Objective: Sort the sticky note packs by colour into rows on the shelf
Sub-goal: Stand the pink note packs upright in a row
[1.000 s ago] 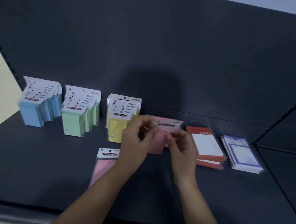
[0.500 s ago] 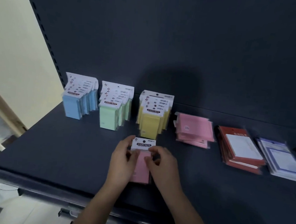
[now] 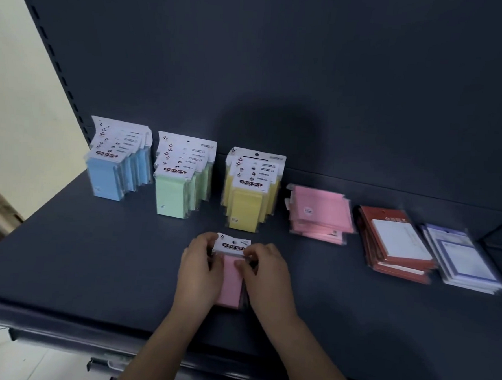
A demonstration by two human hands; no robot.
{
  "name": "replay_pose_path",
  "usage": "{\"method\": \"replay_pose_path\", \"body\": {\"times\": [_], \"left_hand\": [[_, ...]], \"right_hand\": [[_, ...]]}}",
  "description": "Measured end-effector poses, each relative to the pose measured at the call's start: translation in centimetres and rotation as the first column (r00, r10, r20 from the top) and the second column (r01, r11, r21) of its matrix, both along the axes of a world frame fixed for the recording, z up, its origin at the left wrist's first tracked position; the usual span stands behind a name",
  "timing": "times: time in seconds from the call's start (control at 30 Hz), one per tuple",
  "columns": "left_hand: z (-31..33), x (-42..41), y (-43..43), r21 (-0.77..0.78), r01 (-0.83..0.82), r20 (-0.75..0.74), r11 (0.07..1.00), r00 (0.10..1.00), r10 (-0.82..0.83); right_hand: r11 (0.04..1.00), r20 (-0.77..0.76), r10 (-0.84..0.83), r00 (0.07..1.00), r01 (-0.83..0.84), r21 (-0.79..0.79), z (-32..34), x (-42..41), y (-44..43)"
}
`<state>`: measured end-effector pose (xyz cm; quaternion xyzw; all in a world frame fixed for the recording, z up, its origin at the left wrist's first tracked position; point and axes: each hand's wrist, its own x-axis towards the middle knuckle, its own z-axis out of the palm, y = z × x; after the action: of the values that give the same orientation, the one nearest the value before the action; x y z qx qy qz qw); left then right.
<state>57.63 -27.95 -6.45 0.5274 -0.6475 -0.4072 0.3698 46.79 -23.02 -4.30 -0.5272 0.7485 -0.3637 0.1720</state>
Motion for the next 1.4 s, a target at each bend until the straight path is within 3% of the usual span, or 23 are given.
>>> {"method": "replay_pose_path", "body": {"times": [0.2,0.27,0.33,0.43,0.53,0.7,0.8,0.93,1.23,1.3,1.4], "left_hand": [[0.4,-0.5,0.0,-0.037,-0.044,0.113,0.998,0.992,0.048],[1.4,-1.0,0.4,-0.098,-0.092,0.230,0.991,0.967,0.112],[2.6,-1.9,0.8,-0.210,-0.074,0.255,0.975,0.958,0.128],[3.8,-4.5,1.1,-0.250,0.108,0.201,0.962,0.978,-0.058],[5.2,-7.9,1.1,-0.206,0.265,0.122,0.942,0.962,-0.244],[5.2,-12.0,-0.3,-0.080,0.416,0.076,0.906,0.909,-0.410],[4.5,-12.9,-0.6,-0.075,0.321,0.085,0.944,0.945,-0.315],[4.4,-13.4,-0.2,-0.278,0.175,0.196,0.945,0.973,-0.123],[4.0,-14.0,1.0,-0.344,0.246,0.405,0.906,0.910,-0.093],[3.9,-14.1,1.4,-0.354,0.249,0.350,0.901,0.929,-0.120],[4.3,-14.0,2.2,-0.274,0.202,0.122,0.940,0.977,-0.175]], "right_hand": [[0.999,-0.018,0.029,0.999,-0.029,-0.026,0.0,-0.4,-0.4],[0.999,0.006,0.026,1.000,-0.025,-0.046,0.1,-1.0,-0.3],[0.994,0.032,-0.016,0.999,0.019,-0.107,0.5,-2.2,-0.1],[0.945,0.141,-0.174,0.975,0.205,-0.255,1.4,-5.2,0.4],[0.880,0.215,-0.336,0.917,0.387,-0.275,2.7,-8.8,0.8],[0.909,0.444,-0.279,0.852,0.383,-0.165,3.7,-12.3,1.3],[0.927,0.515,-0.269,0.814,0.364,-0.091,2.8,-13.0,1.5],[0.916,0.492,-0.292,0.820,0.388,-0.105,2.2,-13.3,1.7],[0.863,0.671,-0.280,0.687,0.486,-0.138,2.6,-12.8,1.6],[0.848,0.740,-0.249,0.625,0.510,-0.145,3.0,-12.8,1.9],[0.841,0.858,-0.215,0.466,0.536,-0.080,3.2,-12.6,2.3]]}}
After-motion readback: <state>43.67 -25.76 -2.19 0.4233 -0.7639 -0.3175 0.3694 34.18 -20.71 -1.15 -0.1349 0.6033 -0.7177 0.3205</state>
